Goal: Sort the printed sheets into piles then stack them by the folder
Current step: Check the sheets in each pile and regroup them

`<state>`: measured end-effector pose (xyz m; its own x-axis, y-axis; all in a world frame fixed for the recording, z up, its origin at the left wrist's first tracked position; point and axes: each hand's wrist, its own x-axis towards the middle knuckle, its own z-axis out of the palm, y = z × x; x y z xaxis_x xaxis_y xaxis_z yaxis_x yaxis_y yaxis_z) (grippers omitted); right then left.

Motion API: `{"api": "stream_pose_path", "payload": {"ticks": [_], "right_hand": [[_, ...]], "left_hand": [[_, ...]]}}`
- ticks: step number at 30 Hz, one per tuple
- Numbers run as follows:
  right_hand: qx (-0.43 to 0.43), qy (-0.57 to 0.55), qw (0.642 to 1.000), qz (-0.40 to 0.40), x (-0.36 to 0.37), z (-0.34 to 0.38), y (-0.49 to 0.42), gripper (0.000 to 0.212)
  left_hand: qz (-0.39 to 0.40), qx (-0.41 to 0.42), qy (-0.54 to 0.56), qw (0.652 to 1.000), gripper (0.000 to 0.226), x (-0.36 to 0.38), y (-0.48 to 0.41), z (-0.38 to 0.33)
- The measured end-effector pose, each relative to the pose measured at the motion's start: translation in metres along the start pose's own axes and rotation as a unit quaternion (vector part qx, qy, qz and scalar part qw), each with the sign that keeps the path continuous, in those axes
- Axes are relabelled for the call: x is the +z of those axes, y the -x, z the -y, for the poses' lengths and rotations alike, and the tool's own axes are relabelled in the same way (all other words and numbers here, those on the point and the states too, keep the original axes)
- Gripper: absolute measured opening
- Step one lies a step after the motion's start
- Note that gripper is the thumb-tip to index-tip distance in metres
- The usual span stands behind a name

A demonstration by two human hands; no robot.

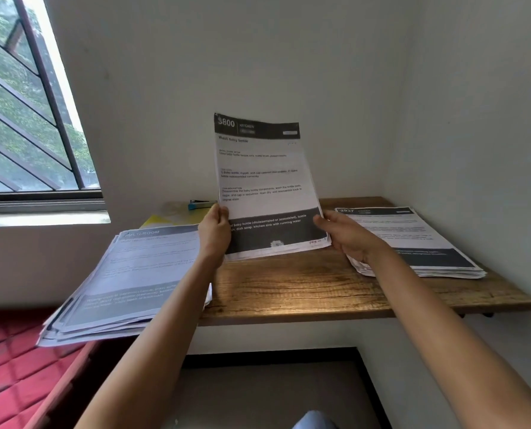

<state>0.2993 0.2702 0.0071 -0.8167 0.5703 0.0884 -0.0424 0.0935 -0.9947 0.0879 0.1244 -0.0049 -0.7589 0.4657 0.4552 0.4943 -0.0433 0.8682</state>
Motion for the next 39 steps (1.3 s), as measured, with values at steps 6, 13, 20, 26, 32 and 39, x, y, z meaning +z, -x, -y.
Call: {"api": "stream_pose_path", "payload": {"ticks": [6, 13, 20, 26, 32, 39], "right_hand": [[-0.105, 0.110, 0.981, -0.123, 0.013, 0.000, -0.008, 0.034], [-0.038, 0.054, 0.988, -0.143, 0.012, -0.021, 0.000, 0.041], [-0.024, 0.157, 0.981, -0.114, 0.014, -0.023, 0.005, 0.050], [0.004, 0.130, 0.982, -0.134, 0.016, -0.018, 0.005, 0.052], [0.089, 0.056, 0.991, -0.086, 0.010, -0.001, 0.012, 0.038], [0.175, -0.035, 0.981, -0.081, 0.011, 0.015, 0.039, 0.045]], "left_hand": [[-0.038, 0.053, 0.051, 0.997, 0.027, 0.007, -0.001, -0.020], [0.035, 0.039, 0.072, 0.996, 0.026, 0.007, 0.016, -0.008], [0.072, -0.002, 0.033, 0.997, 0.014, 0.007, 0.014, 0.000], [0.098, -0.036, 0.035, 0.994, 0.026, 0.002, 0.014, -0.002], [0.135, -0.108, 0.025, 0.985, 0.027, -0.002, 0.007, -0.011], [0.204, -0.231, 0.014, 0.951, 0.006, -0.018, 0.027, -0.020]]}}
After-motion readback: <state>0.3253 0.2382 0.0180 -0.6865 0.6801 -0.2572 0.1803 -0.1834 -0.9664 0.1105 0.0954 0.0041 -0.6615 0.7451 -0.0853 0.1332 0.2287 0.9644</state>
